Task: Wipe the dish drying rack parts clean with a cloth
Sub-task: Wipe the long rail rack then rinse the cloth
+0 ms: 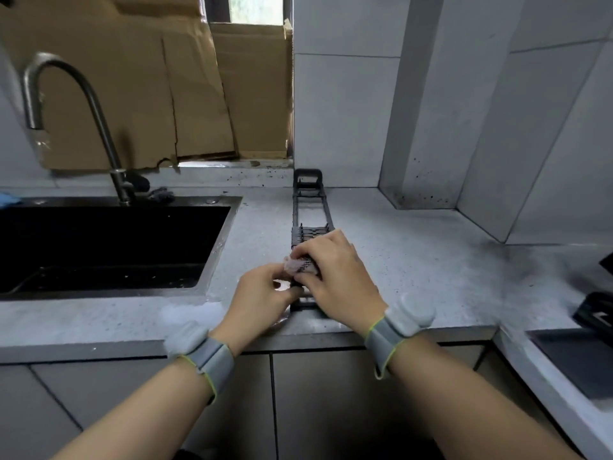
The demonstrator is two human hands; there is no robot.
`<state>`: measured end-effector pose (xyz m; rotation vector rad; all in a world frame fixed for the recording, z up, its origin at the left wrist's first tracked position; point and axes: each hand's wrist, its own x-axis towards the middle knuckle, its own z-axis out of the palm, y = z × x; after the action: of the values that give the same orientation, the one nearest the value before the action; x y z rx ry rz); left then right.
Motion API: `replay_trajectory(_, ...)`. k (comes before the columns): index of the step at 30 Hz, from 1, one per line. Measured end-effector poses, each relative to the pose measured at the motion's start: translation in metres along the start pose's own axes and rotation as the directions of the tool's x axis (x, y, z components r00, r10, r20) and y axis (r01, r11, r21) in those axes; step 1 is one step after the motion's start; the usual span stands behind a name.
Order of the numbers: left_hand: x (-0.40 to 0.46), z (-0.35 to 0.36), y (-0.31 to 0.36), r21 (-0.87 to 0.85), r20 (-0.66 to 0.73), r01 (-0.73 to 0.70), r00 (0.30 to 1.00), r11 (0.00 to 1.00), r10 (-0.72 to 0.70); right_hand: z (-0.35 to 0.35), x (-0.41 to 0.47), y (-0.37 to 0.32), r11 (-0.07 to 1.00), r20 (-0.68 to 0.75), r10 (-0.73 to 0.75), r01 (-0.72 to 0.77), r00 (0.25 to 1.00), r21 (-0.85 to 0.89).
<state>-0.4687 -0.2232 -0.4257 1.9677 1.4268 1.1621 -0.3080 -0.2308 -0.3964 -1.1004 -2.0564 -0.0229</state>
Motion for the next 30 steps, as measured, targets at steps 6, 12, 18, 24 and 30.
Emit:
replay_trajectory(6, -0.004, -0.001, -0.006, 0.066, 0.03, 0.006, 1.0, 0.998, -0.008, 0.018, -0.011, 0.009, 0.997, -0.038, -0.068, 0.066, 0.997, -0.046)
replay_trajectory(12, -0.004, -0.002, -0.004, 0.159, 0.03, -0.04, 0.999, 0.986, 0.036, 0.0, -0.017, 0.029, 0.973, 0.047, -0.162, 0.168, 0.986, -0.156)
replay_trajectory(18, -0.003, -0.003, -0.006, 0.168, 0.043, -0.036, 0.999, 0.985, 0.029, -0.033, -0.023, 0.043, 0.972, 0.128, -0.046, 0.074, 0.991, -0.225)
replay_trajectory(24, -0.003, -0.003, -0.008, 0.179, 0.034, -0.031, 0.999, 0.983, 0.026, 0.005, -0.007, -0.001, 0.981, 0.015, -0.101, 0.102, 0.995, -0.165)
replay_trajectory(30, 0.001, -0.003, -0.008, 0.224, 0.081, -0.088, 0.994, 0.971, 0.072, 0.011, -0.029, 0.016, 0.98, -0.049, -0.056, 0.045, 0.997, -0.193)
